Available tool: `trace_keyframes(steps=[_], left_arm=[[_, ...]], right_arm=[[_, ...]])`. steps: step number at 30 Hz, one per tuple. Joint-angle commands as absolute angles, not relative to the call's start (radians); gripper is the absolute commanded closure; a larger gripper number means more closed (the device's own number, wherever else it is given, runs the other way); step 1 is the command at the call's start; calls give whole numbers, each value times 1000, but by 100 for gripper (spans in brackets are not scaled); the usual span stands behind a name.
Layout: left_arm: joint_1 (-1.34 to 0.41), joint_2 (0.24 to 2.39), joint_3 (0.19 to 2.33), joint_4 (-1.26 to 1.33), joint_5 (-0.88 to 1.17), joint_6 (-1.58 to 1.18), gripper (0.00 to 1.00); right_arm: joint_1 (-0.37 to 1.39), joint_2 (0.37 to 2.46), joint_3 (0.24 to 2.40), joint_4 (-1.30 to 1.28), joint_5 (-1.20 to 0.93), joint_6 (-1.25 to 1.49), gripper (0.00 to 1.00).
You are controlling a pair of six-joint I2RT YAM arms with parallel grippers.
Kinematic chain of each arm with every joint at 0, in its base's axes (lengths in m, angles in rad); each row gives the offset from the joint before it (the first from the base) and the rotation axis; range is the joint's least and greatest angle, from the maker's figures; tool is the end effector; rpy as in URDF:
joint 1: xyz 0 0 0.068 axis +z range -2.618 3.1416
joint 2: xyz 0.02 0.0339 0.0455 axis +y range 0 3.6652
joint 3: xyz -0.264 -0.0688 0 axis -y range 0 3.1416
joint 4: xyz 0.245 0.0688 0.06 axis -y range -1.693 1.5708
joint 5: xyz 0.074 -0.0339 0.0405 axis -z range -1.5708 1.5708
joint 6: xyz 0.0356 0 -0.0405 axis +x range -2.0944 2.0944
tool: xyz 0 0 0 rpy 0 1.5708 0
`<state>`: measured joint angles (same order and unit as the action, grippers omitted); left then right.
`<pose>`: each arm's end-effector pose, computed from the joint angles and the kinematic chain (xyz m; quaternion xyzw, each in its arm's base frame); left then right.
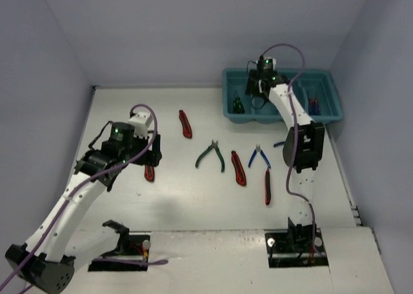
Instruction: Sort the tools into containers
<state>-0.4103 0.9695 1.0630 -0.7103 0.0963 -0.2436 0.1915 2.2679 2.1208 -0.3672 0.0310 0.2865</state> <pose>0.1804 -0.0822 0.3505 0.0959 0.8824 -0.1878 0.4206 0.5265 0.1009 0.2854 0.0488 0.8622 0.1063 0.4928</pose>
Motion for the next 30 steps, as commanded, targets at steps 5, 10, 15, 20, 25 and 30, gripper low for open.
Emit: trace_keyframes(steps=[5, 10, 15, 20, 25, 30], left_arm=[[-411, 1002, 1142, -689, 66, -261, 28], [-411, 1029, 1167, -688, 54, -259, 28], [-413, 1045, 1178, -687, 59, -261, 28], [-411, 1052, 1175, -689, 62, -260, 28], [-413, 1051, 1164, -689, 61, -262, 28], [-413, 1048, 1154, -690, 58, -262, 28]], right_arm=[[11, 1679, 1546, -302, 268, 378, 45], [-96, 1511, 1251, -302, 302, 429, 44], [-166, 1440, 1027, -283, 283, 497, 45], [-183, 1487, 969, -237, 232, 513, 50], [-183, 1542, 937, -186, 180, 532, 52], [-183, 1594, 917, -164, 181, 540, 55]])
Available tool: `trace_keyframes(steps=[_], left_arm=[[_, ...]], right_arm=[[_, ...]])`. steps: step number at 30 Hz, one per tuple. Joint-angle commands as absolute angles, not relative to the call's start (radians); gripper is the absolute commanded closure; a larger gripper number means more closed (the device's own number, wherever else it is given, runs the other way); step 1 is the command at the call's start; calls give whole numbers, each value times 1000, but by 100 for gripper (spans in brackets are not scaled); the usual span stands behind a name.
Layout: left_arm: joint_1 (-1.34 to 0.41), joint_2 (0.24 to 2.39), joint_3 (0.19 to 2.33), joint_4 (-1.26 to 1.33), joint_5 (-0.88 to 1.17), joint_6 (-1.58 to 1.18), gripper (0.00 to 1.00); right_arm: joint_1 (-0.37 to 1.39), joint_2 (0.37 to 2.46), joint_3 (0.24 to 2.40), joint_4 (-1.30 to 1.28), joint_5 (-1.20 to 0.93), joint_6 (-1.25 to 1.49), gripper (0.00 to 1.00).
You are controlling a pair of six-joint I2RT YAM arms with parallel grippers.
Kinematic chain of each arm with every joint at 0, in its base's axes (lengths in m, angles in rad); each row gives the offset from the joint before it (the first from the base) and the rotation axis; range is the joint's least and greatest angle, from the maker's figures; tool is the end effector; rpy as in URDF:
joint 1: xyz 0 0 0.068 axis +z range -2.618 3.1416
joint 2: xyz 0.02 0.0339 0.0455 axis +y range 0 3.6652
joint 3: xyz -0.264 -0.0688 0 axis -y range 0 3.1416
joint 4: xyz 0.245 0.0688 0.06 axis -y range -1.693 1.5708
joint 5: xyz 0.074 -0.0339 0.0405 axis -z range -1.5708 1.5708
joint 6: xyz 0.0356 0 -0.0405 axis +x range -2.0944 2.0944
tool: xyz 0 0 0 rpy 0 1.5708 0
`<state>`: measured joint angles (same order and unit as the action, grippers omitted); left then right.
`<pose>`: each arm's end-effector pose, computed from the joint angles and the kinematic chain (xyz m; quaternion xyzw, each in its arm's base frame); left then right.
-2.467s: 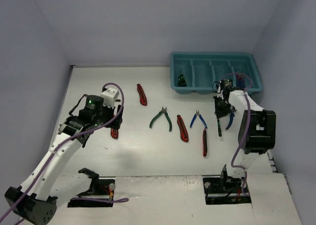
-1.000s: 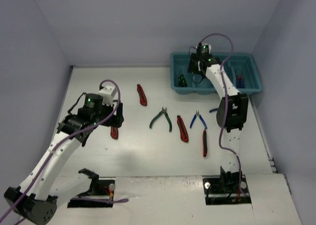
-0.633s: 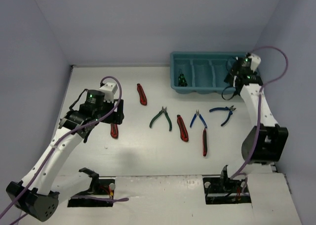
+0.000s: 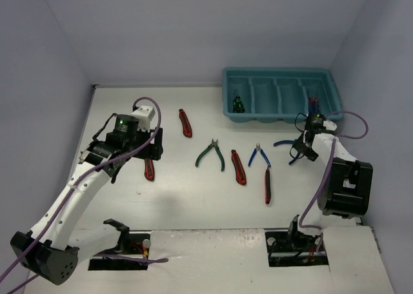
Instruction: Sort the tools into containers
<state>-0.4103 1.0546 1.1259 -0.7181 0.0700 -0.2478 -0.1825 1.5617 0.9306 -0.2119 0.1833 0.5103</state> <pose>0.1982 -0.0889 0.3544 0.0882 0.8904 -0.1736 0.4114 0.3168 -0.0651 0.2000 0.3466 0.8643 -0.0266 0.3636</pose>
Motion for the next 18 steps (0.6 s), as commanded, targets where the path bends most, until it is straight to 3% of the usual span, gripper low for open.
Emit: trace_keyframes(steps=[1, 7, 14, 16, 18], left_arm=[[-413, 1047, 1153, -690, 57, -262, 28], [-413, 1049, 1154, -689, 55, -259, 28], [-411, 1069, 1172, -687, 54, -248, 28], [-411, 1077, 1175, -689, 54, -247, 28], [-412, 1084, 1178, -689, 55, -244, 28]], right_arm=[[-183, 1599, 915, -161, 182, 540, 56], [-183, 1625, 904, -150, 184, 545, 67], [-183, 1628, 908, -152, 179, 528, 86], [-183, 1631, 910, -152, 173, 520, 85], [-183, 1642, 911, -150, 166, 513, 76]])
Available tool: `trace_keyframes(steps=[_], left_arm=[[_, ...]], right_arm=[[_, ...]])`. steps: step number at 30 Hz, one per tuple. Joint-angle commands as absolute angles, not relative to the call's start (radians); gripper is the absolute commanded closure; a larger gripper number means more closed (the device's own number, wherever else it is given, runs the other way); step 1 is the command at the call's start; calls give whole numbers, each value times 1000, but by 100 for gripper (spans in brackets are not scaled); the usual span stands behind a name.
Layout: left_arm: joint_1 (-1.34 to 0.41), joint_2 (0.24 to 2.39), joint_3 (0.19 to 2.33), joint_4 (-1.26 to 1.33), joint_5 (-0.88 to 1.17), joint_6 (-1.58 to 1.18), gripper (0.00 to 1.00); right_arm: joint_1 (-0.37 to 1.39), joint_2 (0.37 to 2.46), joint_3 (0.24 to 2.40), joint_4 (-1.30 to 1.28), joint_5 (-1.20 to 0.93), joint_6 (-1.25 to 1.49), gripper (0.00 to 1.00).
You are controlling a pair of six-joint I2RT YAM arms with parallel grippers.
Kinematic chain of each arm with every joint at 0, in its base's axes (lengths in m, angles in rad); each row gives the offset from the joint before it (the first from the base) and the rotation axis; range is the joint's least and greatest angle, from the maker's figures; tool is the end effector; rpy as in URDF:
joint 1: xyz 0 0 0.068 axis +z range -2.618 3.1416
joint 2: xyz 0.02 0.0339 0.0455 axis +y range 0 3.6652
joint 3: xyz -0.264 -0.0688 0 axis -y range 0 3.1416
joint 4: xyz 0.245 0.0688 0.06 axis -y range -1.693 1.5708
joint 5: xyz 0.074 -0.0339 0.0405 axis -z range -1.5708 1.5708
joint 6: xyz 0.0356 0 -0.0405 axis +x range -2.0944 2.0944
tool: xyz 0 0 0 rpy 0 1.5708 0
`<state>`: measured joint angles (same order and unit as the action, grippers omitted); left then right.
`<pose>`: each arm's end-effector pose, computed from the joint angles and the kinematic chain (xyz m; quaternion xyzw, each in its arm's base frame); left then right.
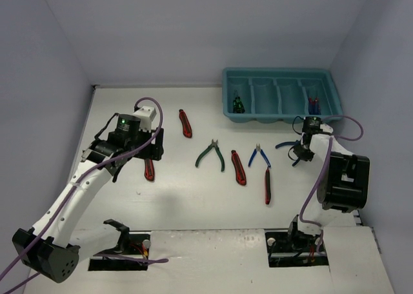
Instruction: Sort the tools into containers
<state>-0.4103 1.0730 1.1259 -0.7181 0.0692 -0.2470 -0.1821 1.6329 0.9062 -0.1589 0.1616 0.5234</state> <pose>0.2022 -0.0906 0.3507 0.0884 0.8945 -0.1706 0.4038 0.3220 -0.0651 0.1746 0.3498 0.8716 -0.0181 0.3429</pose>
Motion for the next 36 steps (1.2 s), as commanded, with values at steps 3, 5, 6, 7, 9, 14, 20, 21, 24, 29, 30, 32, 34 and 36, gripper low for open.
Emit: trace_keyframes(steps=[3, 5, 6, 7, 9, 14, 20, 21, 24, 29, 30, 32, 34, 36], left_arm=[[-411, 1089, 1180, -689, 57, -244, 28], [-413, 1088, 1180, -687, 55, -247, 28], [-411, 1088, 1181, -689, 55, -245, 28], [-412, 1087, 1179, -689, 55, -245, 28], [-413, 1083, 1179, -687, 54, -248, 28], [-413, 1072, 1177, -689, 54, -253, 28], [-411, 1084, 1190, -690, 49, -244, 28], [-411, 1086, 1191, -690, 50, -240, 28], [-411, 1089, 1193, -691, 50, -229, 28], [-412, 1088, 1188, -692, 50, -212, 28], [-412, 1089, 1186, -693, 50, -211, 28], [-413, 1089, 1187, -693, 51, -207, 28], [-413, 1089, 1186, -693, 51, -207, 28], [-413, 1089, 1185, -693, 56, -205, 28]], right_arm=[[-183, 1663, 914, -148, 153, 498, 73], [-183, 1671, 917, -143, 144, 486, 73], [-183, 1675, 914, -140, 141, 483, 73], [-183, 1680, 914, -140, 136, 481, 73], [-183, 1677, 910, -138, 134, 479, 77], [-179, 1556, 896, -147, 171, 462, 100], [-171, 1278, 979, -225, 263, 356, 100], [-169, 1246, 998, -228, 274, 335, 100], [-165, 1195, 1079, -223, 287, 240, 100], [-158, 1286, 1272, -200, 282, -7, 100], [-158, 1323, 1307, -187, 287, -64, 100], [-158, 1375, 1380, -150, 273, -160, 100], [-152, 1443, 1433, -92, 251, -249, 100], [-144, 1503, 1482, -61, 234, -347, 100]])
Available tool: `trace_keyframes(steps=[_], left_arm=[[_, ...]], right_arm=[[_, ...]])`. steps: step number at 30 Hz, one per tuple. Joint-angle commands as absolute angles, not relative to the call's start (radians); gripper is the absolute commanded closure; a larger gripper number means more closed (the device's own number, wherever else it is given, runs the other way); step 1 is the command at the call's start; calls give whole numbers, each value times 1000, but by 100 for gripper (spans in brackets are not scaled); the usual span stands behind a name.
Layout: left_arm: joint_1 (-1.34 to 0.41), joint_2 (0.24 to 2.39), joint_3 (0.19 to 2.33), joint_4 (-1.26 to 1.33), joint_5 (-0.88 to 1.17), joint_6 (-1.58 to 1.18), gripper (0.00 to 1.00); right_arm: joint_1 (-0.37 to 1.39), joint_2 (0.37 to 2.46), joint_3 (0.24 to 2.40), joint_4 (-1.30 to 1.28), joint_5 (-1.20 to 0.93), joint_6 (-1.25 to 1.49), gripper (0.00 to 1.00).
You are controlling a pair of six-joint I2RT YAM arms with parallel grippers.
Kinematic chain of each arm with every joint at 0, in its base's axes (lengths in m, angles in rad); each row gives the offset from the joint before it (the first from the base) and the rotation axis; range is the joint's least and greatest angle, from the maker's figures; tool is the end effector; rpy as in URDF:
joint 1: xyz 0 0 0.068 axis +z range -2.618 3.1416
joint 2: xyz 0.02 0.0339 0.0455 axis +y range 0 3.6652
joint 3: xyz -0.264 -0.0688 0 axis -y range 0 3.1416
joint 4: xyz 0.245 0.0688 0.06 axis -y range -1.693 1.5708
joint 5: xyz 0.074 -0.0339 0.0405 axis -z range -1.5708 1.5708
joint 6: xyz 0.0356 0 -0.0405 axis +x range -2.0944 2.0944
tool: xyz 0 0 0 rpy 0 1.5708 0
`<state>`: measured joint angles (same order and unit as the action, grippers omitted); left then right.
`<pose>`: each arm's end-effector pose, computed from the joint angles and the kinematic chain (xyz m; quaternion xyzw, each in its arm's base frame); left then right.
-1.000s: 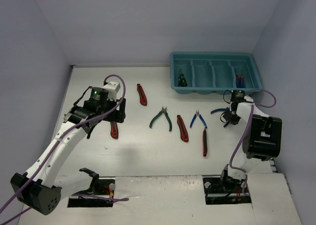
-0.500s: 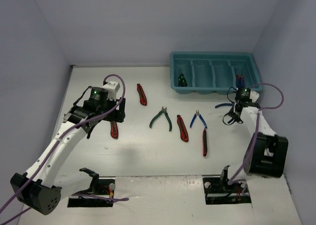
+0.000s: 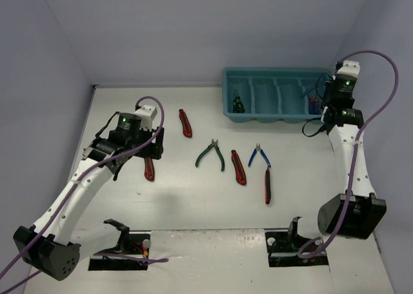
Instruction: Sort the tools into containers
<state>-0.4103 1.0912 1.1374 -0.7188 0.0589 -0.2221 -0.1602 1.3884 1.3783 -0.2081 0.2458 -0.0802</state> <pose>0.2063 -0.0920 0.3507 0.0973 0.8953 -0.1602 0.4042 0.3181 -0.0602 0.4071 0.1076 0.7703 -0.1694 0.6052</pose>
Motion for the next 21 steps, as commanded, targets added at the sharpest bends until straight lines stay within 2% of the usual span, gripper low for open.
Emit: trace_keyframes(steps=[1, 7, 12, 21], left_arm=[[-413, 1090, 1184, -694, 57, -200, 28], [-413, 1106, 1200, -716, 48, -181, 28], [-414, 1106, 1190, -728, 49, -182, 28], [-414, 1081, 1178, -768, 59, -191, 28]], right_arm=[[-138, 1543, 1518, -55, 223, -384, 100], [-109, 1737, 1678, -48, 213, -518, 99], [-77, 1873, 1785, -45, 301, -671, 98], [-51, 2085, 1948, -24, 371, -718, 96]])
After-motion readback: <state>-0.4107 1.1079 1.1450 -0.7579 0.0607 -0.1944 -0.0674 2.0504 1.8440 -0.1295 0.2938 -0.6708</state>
